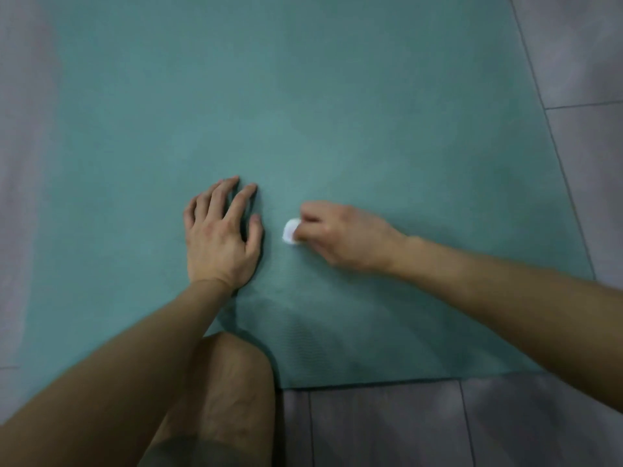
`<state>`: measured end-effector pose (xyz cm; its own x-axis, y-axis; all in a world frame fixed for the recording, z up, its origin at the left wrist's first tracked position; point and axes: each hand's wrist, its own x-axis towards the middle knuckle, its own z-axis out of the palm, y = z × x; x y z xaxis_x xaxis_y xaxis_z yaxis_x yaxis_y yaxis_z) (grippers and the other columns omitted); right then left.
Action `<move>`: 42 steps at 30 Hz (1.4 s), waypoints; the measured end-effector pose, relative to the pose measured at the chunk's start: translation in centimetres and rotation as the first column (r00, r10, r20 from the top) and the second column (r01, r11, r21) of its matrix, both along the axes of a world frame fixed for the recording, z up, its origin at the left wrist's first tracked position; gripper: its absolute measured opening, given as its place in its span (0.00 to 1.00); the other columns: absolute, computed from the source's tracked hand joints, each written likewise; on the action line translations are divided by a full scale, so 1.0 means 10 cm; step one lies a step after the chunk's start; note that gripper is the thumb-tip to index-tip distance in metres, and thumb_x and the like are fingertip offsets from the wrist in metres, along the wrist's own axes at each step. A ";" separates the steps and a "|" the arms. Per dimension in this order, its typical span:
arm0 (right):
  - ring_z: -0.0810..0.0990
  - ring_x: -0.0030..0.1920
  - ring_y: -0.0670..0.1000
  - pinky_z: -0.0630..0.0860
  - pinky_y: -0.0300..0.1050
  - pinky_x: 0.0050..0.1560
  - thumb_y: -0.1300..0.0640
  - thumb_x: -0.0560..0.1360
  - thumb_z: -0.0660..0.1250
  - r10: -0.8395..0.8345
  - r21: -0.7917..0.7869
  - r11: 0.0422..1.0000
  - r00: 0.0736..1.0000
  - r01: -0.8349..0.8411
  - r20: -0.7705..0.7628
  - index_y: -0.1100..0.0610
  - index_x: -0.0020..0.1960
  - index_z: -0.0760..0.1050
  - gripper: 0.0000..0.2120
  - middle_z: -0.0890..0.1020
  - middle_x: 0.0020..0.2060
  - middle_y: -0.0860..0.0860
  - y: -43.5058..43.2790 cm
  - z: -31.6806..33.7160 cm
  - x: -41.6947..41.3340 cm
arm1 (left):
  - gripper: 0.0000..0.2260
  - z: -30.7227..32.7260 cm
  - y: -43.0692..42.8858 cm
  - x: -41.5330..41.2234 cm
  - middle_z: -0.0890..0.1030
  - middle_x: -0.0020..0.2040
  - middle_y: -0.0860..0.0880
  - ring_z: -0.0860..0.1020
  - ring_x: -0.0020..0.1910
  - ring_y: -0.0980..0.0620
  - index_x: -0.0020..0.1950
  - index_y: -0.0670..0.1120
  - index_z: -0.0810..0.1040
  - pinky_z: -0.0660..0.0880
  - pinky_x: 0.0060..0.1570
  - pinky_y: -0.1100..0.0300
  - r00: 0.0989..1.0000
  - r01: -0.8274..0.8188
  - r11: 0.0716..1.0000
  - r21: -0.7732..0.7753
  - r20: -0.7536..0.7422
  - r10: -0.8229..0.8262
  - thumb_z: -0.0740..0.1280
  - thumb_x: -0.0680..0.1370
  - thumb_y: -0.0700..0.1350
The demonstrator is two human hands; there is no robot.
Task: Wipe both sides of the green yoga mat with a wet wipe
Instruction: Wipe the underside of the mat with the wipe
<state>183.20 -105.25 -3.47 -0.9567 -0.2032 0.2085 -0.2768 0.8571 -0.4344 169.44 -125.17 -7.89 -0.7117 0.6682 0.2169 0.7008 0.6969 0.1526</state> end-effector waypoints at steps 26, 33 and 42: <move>0.78 0.38 0.61 0.76 0.53 0.39 0.58 0.80 0.68 -0.505 -0.127 0.858 0.862 0.497 -0.041 0.56 0.52 0.84 0.06 0.77 0.43 0.57 0.07 -0.11 -0.32 | 0.21 0.02 -0.01 -0.01 0.73 0.76 0.50 0.71 0.72 0.44 0.75 0.53 0.75 0.64 0.73 0.42 1.000 -0.007 1.000 -0.009 0.024 0.007 0.62 0.82 0.50; 0.79 0.42 0.62 0.75 0.53 0.40 0.52 0.82 0.64 -0.399 0.098 0.911 0.916 0.402 -0.044 0.55 0.54 0.82 0.10 0.77 0.44 0.57 0.43 -0.05 -0.30 | 0.21 0.00 0.01 -0.02 0.73 0.76 0.51 0.71 0.73 0.45 0.75 0.50 0.74 0.64 0.74 0.44 1.000 -0.012 1.000 0.025 0.023 0.011 0.62 0.81 0.48; 0.78 0.42 0.57 0.73 0.50 0.45 0.57 0.81 0.69 -0.631 -0.095 0.764 0.770 0.638 0.091 0.56 0.54 0.82 0.05 0.78 0.45 0.56 -0.58 -0.10 -0.41 | 0.26 0.01 0.01 0.00 0.73 0.73 0.46 0.69 0.73 0.44 0.75 0.47 0.72 0.57 0.78 0.39 0.984 -0.168 0.986 -0.008 0.064 0.168 0.63 0.79 0.54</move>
<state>179.06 -111.03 -4.44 -0.8684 0.4762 0.1385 0.3380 0.7726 -0.5375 169.43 -125.09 -7.81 -0.8264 0.5382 0.1655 0.5623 0.8045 0.1914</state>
